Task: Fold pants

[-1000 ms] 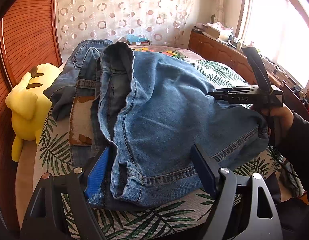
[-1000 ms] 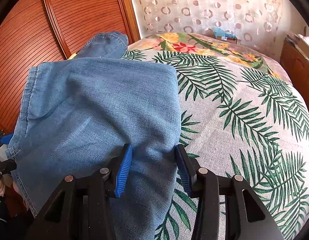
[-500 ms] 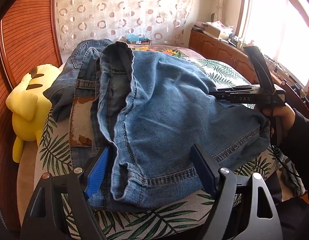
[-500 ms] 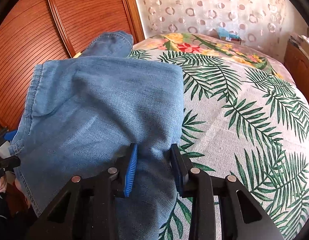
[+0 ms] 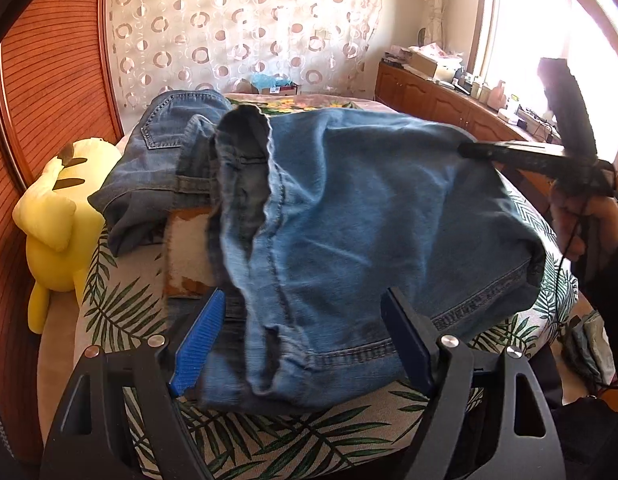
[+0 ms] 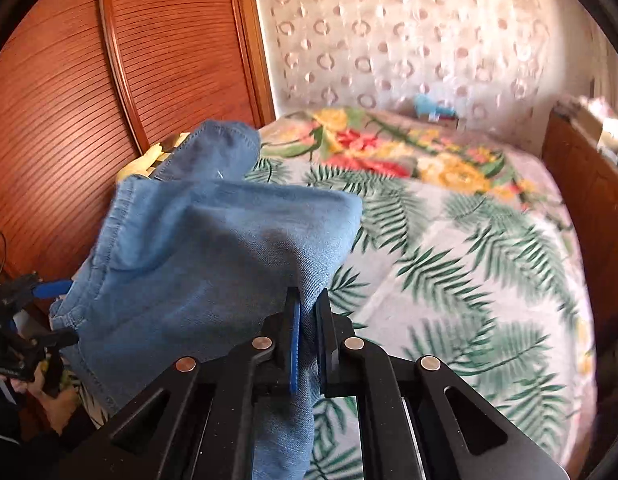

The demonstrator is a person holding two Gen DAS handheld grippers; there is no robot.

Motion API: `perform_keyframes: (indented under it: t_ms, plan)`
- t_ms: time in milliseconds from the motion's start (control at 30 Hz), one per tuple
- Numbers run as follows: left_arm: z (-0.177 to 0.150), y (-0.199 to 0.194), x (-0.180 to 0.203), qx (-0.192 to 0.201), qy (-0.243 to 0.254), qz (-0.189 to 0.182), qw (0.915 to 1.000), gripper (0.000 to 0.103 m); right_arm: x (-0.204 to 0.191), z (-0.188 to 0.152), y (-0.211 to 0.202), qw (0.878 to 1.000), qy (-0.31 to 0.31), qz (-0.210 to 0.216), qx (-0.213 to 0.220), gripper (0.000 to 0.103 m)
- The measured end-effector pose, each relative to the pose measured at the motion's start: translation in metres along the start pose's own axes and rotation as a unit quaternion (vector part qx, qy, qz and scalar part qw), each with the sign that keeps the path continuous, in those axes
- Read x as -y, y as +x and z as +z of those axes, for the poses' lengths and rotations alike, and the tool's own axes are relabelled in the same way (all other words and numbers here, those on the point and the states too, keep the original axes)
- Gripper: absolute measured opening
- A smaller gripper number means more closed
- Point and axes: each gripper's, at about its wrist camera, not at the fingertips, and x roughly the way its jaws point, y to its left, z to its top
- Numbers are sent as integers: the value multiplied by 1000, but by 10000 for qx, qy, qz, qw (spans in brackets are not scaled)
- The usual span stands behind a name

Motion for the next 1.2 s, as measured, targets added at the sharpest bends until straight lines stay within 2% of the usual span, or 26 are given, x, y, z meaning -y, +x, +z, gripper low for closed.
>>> perform_keyframes:
  t_ms: [133,300,433,533,633,733,867,1100,1200]
  plan:
    - [3,2,6,11,65,-46,10000,81,15,-3,-20,9996,-36,-276,34,6]
    - [5,4,13,8,133,-76,9999,81,53,-8,-57,9972,216,-711,125,6]
    - [10,8,21,-8,187,-118,9998,81,87,-26,-67,9929,466,-1093,-85,6]
    - [17,11,28,16,248,-180,9995,81,105,-45,-59,9920,718,-991,-297,7]
    - [27,15,38,55,320,-238,9992,81,109,-57,-57,9910,804,-1007,-353,14]
    - [40,21,48,92,402,-305,9987,81,107,-61,-67,9919,889,-901,-135,32]
    - [63,36,62,110,616,-346,9974,81,87,-71,-76,9948,668,-764,15,41]
    - [101,77,84,-23,771,-420,9961,81,71,-114,-65,9950,460,-850,-266,43]
    - [111,100,88,-165,907,-188,9956,81,73,-130,-63,9944,611,-795,-333,43]
